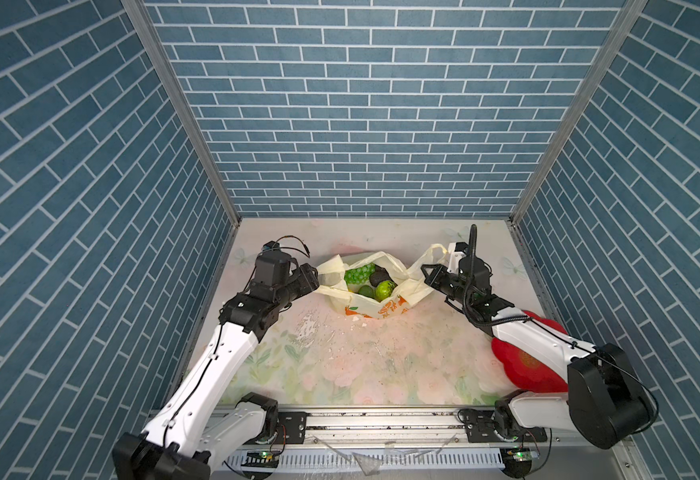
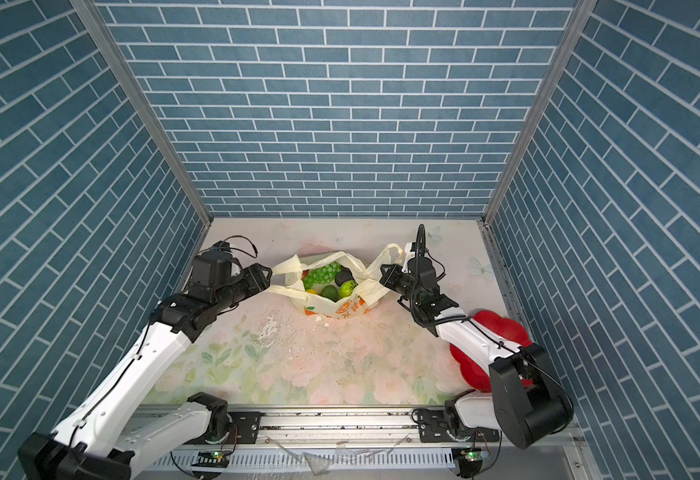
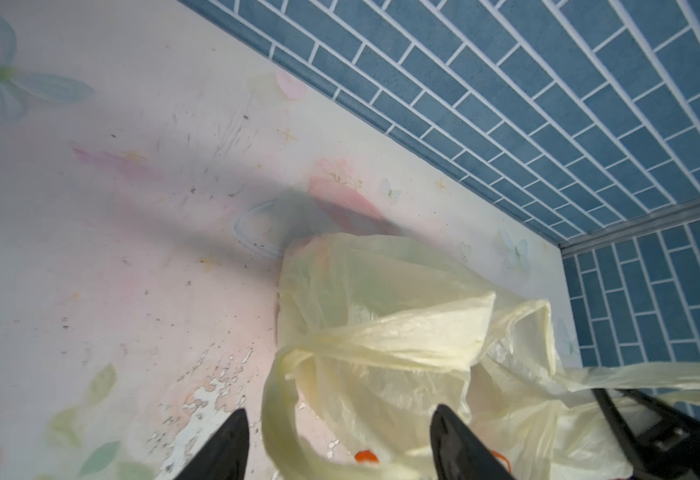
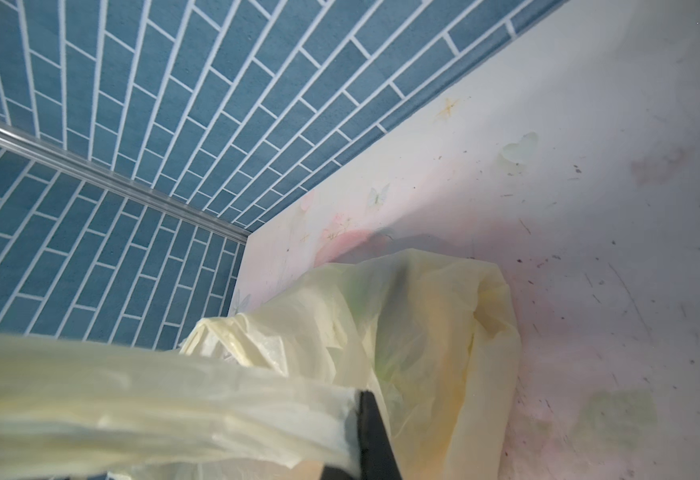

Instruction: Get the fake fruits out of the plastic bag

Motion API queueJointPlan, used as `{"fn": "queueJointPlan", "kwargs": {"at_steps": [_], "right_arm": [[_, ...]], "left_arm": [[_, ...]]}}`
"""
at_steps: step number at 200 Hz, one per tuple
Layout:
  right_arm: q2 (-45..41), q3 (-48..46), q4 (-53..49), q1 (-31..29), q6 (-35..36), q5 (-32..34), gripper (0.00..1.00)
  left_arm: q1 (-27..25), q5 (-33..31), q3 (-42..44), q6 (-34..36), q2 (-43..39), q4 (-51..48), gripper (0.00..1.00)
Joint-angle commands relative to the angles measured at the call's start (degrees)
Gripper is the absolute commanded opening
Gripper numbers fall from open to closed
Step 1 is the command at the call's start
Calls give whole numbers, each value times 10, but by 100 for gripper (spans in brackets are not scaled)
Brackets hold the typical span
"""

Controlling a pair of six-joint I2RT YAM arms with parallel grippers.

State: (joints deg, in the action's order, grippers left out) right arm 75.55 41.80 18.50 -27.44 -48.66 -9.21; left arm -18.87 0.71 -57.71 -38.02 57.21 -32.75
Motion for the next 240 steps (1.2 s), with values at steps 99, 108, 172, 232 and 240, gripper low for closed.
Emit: {"fn": "queueJointPlan", "kwargs": {"at_steps": [99, 108, 172, 232, 240], "right_arm": [[-30, 38, -39, -44, 71, 39, 0], [-34, 37, -38, -45, 71, 39, 0], [-51, 29, -35, -47, 82, 39, 0], [-54, 29, -43, -47, 95, 62, 0], [-53, 31, -48, -47, 95, 62, 0]], "left_arm": [[-310, -296, -344, 62, 250, -346, 84], [-310, -292, -354, 60, 280, -347, 86], [-300, -319, -354, 41, 401, -359, 89], [-243, -284, -281, 68, 411, -284, 58], [-235, -275, -273, 73, 408, -271, 52]]}}
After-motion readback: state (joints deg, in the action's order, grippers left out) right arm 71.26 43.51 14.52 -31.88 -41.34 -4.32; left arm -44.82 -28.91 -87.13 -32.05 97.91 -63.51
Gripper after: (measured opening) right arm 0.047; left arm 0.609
